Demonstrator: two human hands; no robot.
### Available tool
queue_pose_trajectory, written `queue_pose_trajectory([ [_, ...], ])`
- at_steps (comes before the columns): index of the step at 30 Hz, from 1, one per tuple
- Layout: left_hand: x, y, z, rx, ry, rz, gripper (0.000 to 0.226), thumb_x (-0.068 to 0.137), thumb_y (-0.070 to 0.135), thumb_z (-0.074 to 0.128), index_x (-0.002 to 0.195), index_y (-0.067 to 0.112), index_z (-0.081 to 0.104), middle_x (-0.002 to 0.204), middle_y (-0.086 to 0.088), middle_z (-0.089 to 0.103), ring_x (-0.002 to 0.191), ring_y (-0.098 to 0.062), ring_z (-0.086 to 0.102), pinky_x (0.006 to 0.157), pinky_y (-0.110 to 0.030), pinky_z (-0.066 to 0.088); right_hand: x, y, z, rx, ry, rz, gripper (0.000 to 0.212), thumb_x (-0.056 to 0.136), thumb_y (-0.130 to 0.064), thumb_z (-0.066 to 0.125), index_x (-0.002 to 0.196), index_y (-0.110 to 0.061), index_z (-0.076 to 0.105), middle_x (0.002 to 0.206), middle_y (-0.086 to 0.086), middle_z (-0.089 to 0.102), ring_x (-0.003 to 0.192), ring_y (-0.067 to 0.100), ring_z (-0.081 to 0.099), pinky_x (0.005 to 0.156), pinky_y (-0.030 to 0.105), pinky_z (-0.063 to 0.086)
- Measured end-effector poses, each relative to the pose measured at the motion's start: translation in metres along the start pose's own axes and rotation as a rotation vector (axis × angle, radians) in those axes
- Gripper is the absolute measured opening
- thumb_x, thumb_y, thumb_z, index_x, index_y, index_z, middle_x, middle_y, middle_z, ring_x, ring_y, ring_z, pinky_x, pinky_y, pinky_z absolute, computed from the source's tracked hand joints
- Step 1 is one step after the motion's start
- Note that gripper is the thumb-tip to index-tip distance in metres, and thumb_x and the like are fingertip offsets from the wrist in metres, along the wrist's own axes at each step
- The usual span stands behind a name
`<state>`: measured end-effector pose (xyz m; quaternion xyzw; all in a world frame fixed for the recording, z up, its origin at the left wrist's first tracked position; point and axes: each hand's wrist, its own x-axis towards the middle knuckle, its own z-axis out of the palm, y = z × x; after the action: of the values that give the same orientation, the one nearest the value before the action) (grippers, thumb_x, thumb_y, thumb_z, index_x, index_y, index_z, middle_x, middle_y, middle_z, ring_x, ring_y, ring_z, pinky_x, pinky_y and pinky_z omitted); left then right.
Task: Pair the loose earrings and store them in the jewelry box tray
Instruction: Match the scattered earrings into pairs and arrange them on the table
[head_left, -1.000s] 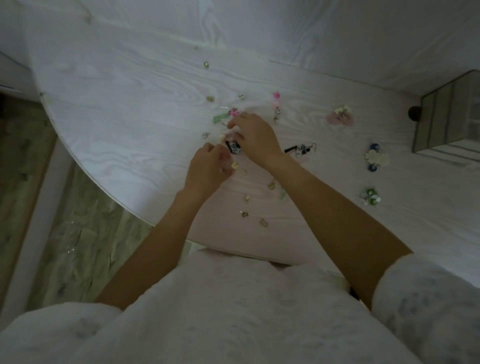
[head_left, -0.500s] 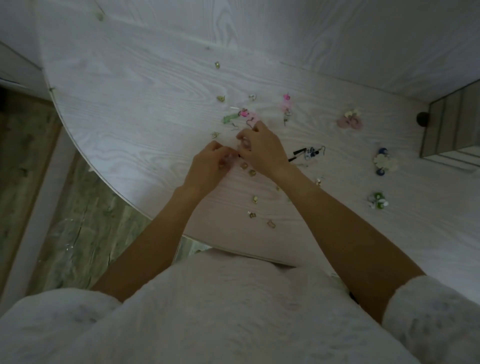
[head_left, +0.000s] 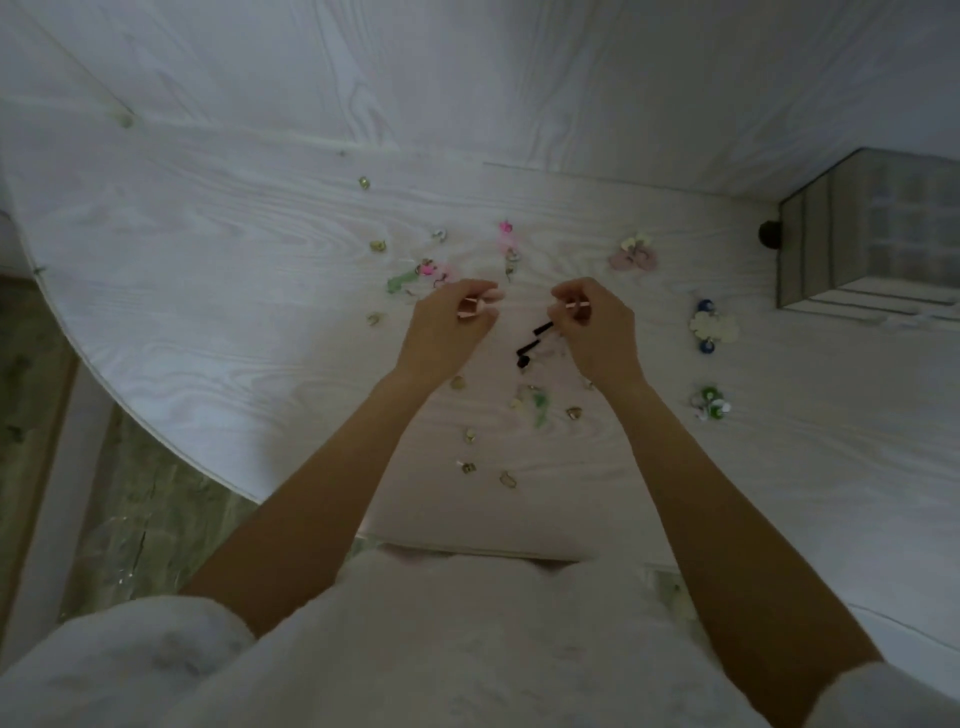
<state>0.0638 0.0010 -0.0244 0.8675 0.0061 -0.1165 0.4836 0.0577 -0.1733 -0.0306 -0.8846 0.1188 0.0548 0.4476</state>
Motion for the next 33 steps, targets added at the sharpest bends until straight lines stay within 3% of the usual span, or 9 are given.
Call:
queue_pose_trajectory([
  [2,0.024,0.012,0.023,0.051,-0.092,0.022,0.03,0.085,0.001,0.055,0.114,0.007,0.061,0.114,-0.004,0.065,0.095,-0.012,0.059,0.084,-0.005,0.043,0.019,0.006,-0.011,-0.057,0.032,-0.011,0.019,0.087,-0.007,0.055,0.104,-0.008,0.063,0.099,0.009,0.065,0.084,0.015,0.058,0.063,0.007,0.037],
  [5,0.055,0.025,0.053,0.192,-0.133,0.065,0.032,0.087,0.005,0.052,0.117,0.008,0.06,0.115,-0.009,0.065,0.105,-0.022,0.059,0.095,-0.03,0.045,0.046,0.009,-0.02,-0.163,0.051,-0.026,0.028,0.084,-0.003,0.053,0.111,-0.005,0.059,0.102,0.013,0.065,0.088,0.02,0.057,0.064,0.004,0.033],
  [7,0.069,0.03,0.065,0.255,-0.095,0.062,0.029,0.089,0.012,0.052,0.117,0.009,0.059,0.111,-0.01,0.065,0.102,-0.024,0.059,0.089,-0.03,0.042,0.059,0.008,-0.022,-0.212,-0.001,-0.036,0.039,0.084,-0.004,0.055,0.123,-0.004,0.052,0.11,0.016,0.062,0.093,0.019,0.055,0.072,0.002,0.032],
  [11,0.087,0.03,0.07,0.378,-0.072,0.095,0.034,0.086,0.013,0.057,0.119,0.008,0.056,0.116,-0.012,0.057,0.103,-0.025,0.055,0.081,-0.024,0.034,0.071,0.011,-0.022,-0.416,-0.063,-0.051,0.047,0.091,-0.012,0.048,0.136,-0.008,0.038,0.129,0.017,0.052,0.117,0.029,0.049,0.093,0.028,0.031],
  [19,0.099,0.028,0.068,0.44,-0.13,0.145,0.046,0.084,0.011,0.057,0.129,0.007,0.048,0.123,-0.016,0.051,0.109,-0.028,0.052,0.089,-0.03,0.037,0.079,0.011,-0.009,-0.467,-0.058,-0.037,0.027,0.091,-0.007,0.048,0.116,-0.002,0.055,0.121,0.02,0.048,0.101,0.031,0.053,0.077,0.03,0.039],
  [26,0.112,0.034,0.076,0.379,-0.142,0.123,0.037,0.085,0.006,0.054,0.122,0.008,0.055,0.115,-0.016,0.055,0.1,-0.027,0.056,0.078,-0.023,0.036,0.091,0.003,-0.007,-0.395,-0.041,0.013,0.041,0.09,-0.003,0.049,0.131,-0.003,0.045,0.132,0.02,0.042,0.113,0.029,0.05,0.092,0.028,0.039],
  [33,0.088,0.032,0.057,0.305,-0.075,0.202,0.036,0.085,0.008,0.055,0.121,0.009,0.055,0.114,-0.012,0.057,0.092,-0.023,0.061,0.081,-0.035,0.048,0.066,-0.002,-0.018,-0.429,-0.02,-0.182,0.041,0.09,-0.007,0.048,0.131,-0.006,0.044,0.126,0.018,0.046,0.104,0.029,0.054,0.08,0.031,0.042],
])
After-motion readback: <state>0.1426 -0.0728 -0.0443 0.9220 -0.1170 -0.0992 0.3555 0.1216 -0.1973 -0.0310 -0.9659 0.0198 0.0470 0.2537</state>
